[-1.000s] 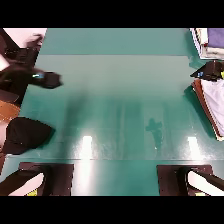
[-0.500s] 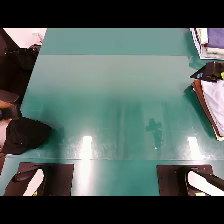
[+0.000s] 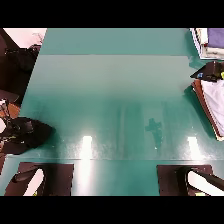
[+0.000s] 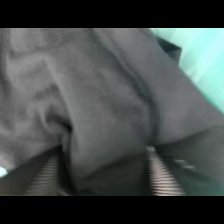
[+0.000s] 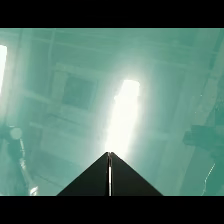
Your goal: Fold the shirts.
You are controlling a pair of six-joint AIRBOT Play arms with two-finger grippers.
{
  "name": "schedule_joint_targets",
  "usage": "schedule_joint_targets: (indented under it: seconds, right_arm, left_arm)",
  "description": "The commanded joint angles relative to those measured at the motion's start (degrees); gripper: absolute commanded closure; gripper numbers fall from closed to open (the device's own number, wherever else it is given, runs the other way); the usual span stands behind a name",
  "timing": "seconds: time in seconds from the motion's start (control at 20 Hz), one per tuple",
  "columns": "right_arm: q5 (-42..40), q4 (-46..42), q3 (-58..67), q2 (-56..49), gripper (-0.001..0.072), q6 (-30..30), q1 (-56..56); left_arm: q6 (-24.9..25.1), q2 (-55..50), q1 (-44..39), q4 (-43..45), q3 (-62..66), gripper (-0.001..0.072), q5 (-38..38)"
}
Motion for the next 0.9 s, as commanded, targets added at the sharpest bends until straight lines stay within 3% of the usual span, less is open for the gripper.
schedule_joint_targets:
  seconds: [0.0, 0.05, 0.15, 0.4, 0.65, 0.85]
  right_arm:
    - [-0.02, 0.00, 0.00, 0.04, 0.0694, 0.02, 0.04]
    - [0.00, 0.00, 0.00, 0.04, 0.0694, 0.02, 0.04]
    - [0.09, 0.02, 0.00, 0.04, 0.0694, 0.02, 0.04]
    - [-1.88, 0.04, 4.02, 0.02, 0.0694, 0.04, -0.96]
    - [-6.32, 0.00, 14.29, 0.02, 0.0694, 0.04, -1.07]
    - [-8.79, -0.02, 20.02, 0.04, 0.0694, 0.04, -1.03]
  left_arm:
    - [-1.18, 0.04, 0.07, 0.37, -1.16, 0.0565, 1.64]
    - [-0.72, 0.07, 0.07, 0.37, -1.11, 0.0671, 1.75]
    - [0.26, 0.07, 0.07, -0.24, 1.20, 0.0681, 0.55]
    - [15.37, -0.02, -4.11, -19.91, 27.41, 0.0683, -1.60]
    - [18.82, -8.85, -22.62, -24.30, 59.45, 0.0683, -3.89]
    - [23.87, -21.42, -38.03, -25.66, 73.13, 0.0682, -6.82]
